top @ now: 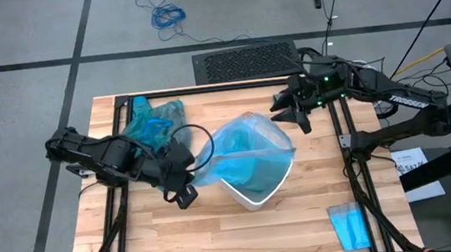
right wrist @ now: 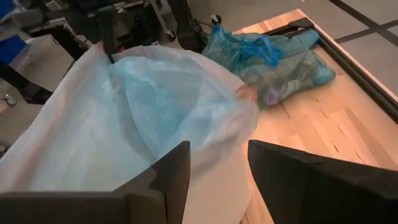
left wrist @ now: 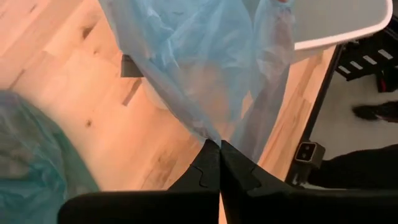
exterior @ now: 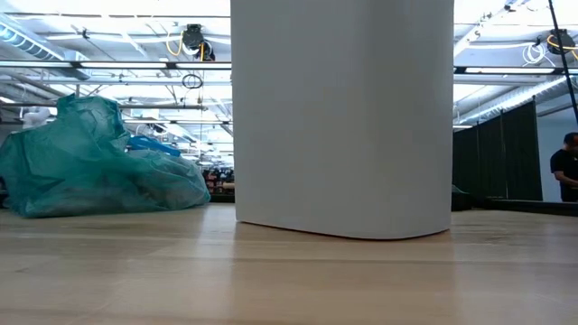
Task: Place trash/remove bag and relplace
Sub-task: Insert the new blue trash bag into the trash bin
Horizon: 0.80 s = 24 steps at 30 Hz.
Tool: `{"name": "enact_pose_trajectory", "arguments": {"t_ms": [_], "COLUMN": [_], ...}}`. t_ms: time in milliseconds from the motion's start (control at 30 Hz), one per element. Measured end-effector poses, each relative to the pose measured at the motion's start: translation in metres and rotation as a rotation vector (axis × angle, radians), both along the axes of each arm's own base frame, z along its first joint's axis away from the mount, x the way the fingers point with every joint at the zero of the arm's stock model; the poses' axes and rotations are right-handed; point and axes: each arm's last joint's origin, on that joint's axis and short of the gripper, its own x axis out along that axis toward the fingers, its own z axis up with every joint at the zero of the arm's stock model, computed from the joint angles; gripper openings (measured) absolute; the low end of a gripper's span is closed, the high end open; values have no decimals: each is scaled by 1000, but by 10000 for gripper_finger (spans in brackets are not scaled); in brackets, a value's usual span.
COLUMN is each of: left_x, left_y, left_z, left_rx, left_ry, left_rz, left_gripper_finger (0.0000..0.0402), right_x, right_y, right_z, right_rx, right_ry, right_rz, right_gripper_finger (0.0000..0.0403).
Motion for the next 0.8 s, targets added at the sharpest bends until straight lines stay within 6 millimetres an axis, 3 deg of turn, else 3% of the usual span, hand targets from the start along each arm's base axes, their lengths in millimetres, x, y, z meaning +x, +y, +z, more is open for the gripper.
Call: {"name": "enact_pose_trajectory", "arguments": {"t_ms": [167, 333, 467, 667, 800], "left_x": [-8, -17, -20, -24, -23], "left_y": [-15, -39, -47, -72, -77], "left_z": [2, 9, 13, 5, 0], "left_rx": [37, 147, 168, 117, 193], "left_ry": [-56, -247, -341, -400, -476], "left_rz": [81, 173, 210, 274, 352], "left_gripper_finger": [0, 0, 0, 0, 0], "right_x": [-26, -60, -72, -80, -82], "right_y": [1, 3, 5, 8, 10], "right_z": [3, 17, 19, -1, -21], "right_rx": [-40, -82, -87, -49, 16], "right_ry": [52, -26, -39, 79, -4], "right_rz": [-109, -195, -216, -210, -214], "right_gripper_finger": [155, 155, 155, 155, 155]}}
